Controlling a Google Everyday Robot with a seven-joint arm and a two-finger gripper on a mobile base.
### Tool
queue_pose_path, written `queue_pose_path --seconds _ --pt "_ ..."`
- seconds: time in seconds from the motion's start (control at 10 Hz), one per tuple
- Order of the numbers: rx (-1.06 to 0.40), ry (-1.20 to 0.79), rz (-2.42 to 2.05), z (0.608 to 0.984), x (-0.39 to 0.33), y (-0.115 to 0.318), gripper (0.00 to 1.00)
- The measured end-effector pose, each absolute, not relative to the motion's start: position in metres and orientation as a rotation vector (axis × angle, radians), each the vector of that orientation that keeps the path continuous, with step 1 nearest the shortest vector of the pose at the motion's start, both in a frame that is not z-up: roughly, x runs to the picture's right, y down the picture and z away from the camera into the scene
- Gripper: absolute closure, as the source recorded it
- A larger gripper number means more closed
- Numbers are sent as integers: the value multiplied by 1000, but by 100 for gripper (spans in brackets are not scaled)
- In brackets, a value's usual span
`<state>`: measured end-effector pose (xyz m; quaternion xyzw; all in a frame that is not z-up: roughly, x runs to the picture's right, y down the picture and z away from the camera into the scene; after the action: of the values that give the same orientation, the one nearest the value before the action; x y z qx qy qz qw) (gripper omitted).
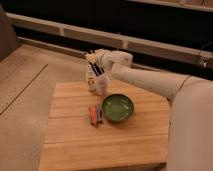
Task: Place the eraser in the ceramic cup
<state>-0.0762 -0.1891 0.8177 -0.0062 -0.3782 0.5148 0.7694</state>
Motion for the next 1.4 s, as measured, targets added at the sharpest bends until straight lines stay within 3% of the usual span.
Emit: queue_pose_path --seconds 1.2,1.3,1.4 --pt "-66 -851 1059 849 -63 -162 100" --pt "-73 -861 1049 850 -65 -163 96" --pt "-82 -874 1035 852 -68 -163 85"
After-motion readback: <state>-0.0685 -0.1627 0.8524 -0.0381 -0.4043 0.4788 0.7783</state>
